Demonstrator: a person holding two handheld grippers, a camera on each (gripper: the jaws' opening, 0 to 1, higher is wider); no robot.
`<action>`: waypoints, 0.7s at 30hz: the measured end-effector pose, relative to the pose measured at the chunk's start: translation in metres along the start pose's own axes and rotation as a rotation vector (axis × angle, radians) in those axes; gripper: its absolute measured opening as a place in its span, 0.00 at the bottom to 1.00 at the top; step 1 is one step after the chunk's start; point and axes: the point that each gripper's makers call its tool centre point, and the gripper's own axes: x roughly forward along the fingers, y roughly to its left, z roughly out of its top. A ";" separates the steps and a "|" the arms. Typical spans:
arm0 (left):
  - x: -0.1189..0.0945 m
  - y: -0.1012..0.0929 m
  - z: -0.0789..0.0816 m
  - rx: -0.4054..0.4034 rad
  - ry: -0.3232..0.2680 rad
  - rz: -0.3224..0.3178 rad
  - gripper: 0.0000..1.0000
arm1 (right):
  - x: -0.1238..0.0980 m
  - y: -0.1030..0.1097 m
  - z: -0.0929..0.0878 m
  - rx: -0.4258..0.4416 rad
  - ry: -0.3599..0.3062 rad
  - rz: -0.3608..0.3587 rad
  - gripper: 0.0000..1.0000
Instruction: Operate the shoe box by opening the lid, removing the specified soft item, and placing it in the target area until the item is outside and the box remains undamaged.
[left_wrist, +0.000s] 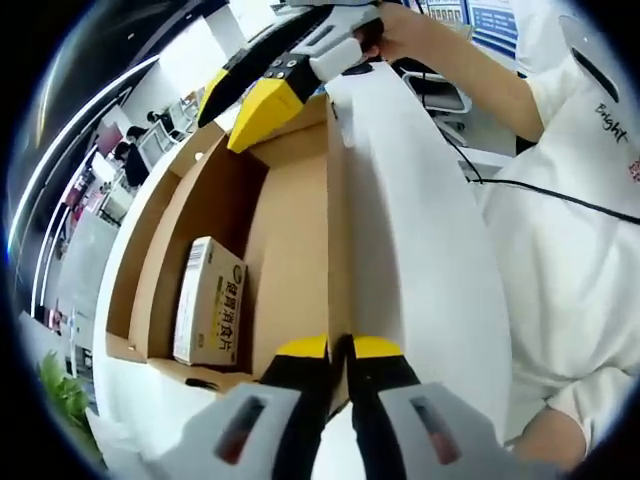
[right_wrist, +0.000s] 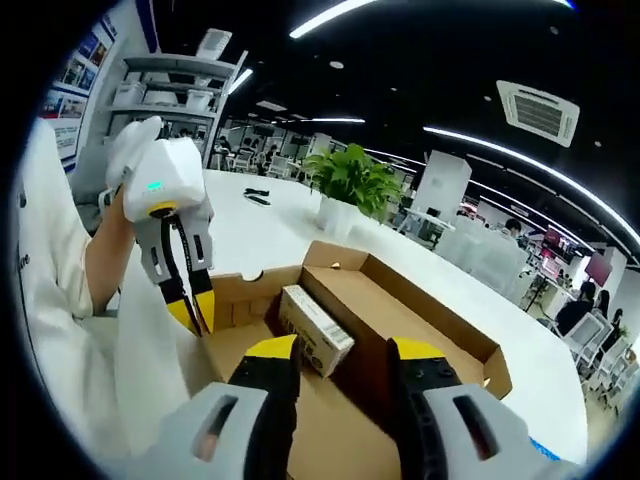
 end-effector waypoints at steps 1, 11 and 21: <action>0.000 0.000 0.000 0.000 0.000 0.002 0.05 | 0.002 0.002 0.002 -0.008 -0.013 0.016 0.34; -0.001 0.000 0.001 -0.018 -0.017 -0.028 0.04 | 0.020 0.035 0.002 -0.156 -0.011 0.144 0.33; -0.001 0.000 0.000 -0.004 -0.025 -0.035 0.04 | 0.036 0.036 -0.028 -0.291 0.096 0.200 0.27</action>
